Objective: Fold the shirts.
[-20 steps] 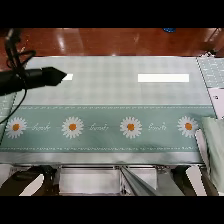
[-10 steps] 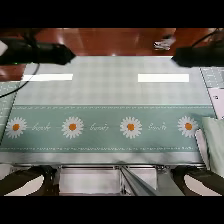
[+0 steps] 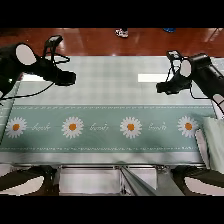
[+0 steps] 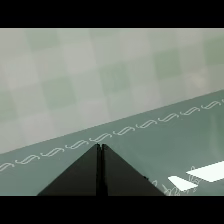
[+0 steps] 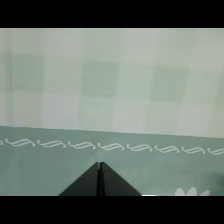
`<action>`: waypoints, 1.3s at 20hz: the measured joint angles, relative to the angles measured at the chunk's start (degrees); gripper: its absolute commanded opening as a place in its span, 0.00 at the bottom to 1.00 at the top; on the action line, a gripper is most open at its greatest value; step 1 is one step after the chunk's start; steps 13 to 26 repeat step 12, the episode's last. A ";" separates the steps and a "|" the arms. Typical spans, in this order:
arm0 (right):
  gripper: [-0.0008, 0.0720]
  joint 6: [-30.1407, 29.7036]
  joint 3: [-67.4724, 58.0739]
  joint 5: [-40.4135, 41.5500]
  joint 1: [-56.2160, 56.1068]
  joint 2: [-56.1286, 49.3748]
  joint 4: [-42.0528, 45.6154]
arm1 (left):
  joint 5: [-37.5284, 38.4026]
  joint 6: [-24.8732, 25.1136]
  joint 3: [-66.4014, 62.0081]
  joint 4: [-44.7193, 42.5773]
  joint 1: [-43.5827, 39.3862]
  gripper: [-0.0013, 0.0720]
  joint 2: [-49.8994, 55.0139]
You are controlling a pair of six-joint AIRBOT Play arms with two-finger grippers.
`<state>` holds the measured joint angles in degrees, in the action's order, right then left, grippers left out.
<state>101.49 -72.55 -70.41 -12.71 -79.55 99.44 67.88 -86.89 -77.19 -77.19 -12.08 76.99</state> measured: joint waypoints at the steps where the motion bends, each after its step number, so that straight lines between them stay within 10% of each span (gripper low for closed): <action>1: 0.04 0.17 0.15 -0.24 -0.04 -0.20 0.48 | 0.22 -0.20 0.02 -0.15 0.00 0.05 0.09; 26: 0.04 0.83 0.50 -1.05 -0.15 -0.46 1.77 | 1.11 -0.85 0.07 -0.83 -0.04 0.05 0.35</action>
